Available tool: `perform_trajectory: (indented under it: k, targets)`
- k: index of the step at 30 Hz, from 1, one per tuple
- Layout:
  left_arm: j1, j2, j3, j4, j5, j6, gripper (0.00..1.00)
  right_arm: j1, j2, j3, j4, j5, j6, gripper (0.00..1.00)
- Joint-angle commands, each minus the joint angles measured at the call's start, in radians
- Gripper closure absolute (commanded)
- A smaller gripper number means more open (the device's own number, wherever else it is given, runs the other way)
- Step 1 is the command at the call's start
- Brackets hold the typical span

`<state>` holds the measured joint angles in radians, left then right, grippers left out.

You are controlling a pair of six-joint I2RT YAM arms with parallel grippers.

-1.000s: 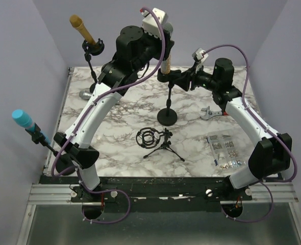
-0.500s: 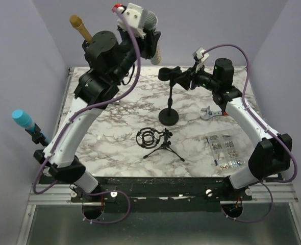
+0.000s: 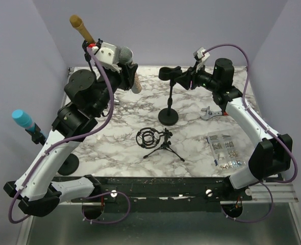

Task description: Remove the microphone from the stand

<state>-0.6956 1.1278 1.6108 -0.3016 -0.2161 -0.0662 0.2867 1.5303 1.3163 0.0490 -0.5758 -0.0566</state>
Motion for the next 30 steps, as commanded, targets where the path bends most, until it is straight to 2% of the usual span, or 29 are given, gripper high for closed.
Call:
perform_trajectory:
  k: [1,4,7,9,14,15,23,25,30]
  targets:
    - [0.063,-0.013,-0.073,-0.063,-0.052,-0.069,1.0,-0.002,-0.008,-0.01,-0.107,0.056,0.014,0.55]
    - [0.14,-0.005,-0.095,-0.116,0.021,-0.176,1.0,-0.001,-0.023,-0.02,-0.096,0.069,0.029,0.44]
    - [0.235,0.017,-0.106,-0.176,0.094,-0.301,1.0,0.0,-0.035,-0.018,-0.094,0.079,0.051,0.38]
    - [0.281,0.034,-0.121,-0.204,0.102,-0.369,1.0,0.0,-0.044,-0.014,-0.092,0.08,0.069,0.27]
    - [0.38,0.1,-0.143,-0.275,0.124,-0.542,1.0,0.001,-0.106,-0.023,-0.076,0.086,0.138,0.1]
    - [0.399,0.115,-0.148,-0.282,0.145,-0.579,1.0,0.001,-0.126,-0.031,-0.076,0.101,0.149,0.02]
    - [0.55,0.285,-0.176,-0.321,0.33,-0.832,1.0,0.002,-0.324,-0.103,-0.072,0.155,0.218,0.0]
    - [0.585,0.33,-0.192,-0.312,0.371,-0.898,1.0,0.001,-0.38,-0.138,-0.03,0.186,0.27,0.0]
    - [0.674,0.437,-0.232,-0.24,0.454,-1.043,1.0,0.002,-0.504,-0.19,0.075,0.148,0.331,0.0]
